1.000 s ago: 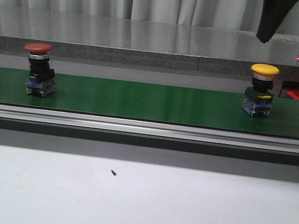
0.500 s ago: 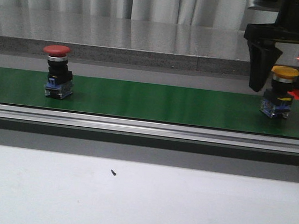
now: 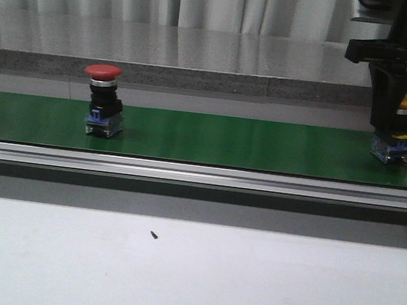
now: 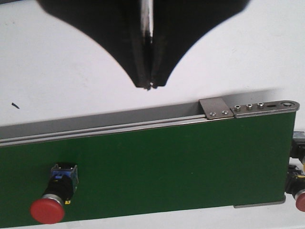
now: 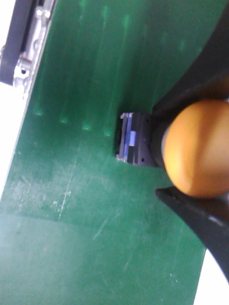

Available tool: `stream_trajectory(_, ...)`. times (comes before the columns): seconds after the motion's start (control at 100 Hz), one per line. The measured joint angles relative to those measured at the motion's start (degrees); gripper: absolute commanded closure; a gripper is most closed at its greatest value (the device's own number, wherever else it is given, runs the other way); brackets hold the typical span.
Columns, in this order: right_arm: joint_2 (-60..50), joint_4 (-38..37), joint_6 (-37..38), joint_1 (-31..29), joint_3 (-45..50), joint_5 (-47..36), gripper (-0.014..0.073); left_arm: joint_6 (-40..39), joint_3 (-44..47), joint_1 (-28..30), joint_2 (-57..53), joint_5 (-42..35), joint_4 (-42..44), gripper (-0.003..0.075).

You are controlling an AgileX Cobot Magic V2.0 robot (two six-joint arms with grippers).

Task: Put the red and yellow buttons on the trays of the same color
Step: 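Grasp the yellow button with the right gripper and lift it, then place the yellow button in the yellow tray and open the right gripper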

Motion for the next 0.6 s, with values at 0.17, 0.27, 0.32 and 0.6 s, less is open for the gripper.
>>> stream_trajectory(0.17,-1.4,0.0,0.3,-0.9,0.0,0.7,0.0390,0.0,0.0,0.0,0.0,0.1,0.0,0.0740)
stream_trajectory(0.27,-4.6,0.0,1.5,-1.7,0.1,0.9,0.0390,0.0,0.0,0.0,0.0,0.2,0.0,0.0740)
stream_trajectory(0.32,-6.7,0.0,2.1,-2.3,0.8,1.0,0.0390,0.0,0.0,0.0,0.0,0.2,0.0,0.0740)
stream_trajectory(0.6,-18.3,0.0,2.7,-8.8,10.9,-0.1,0.0390,0.0,0.0,0.0,0.0,2.3,0.0,0.0740)
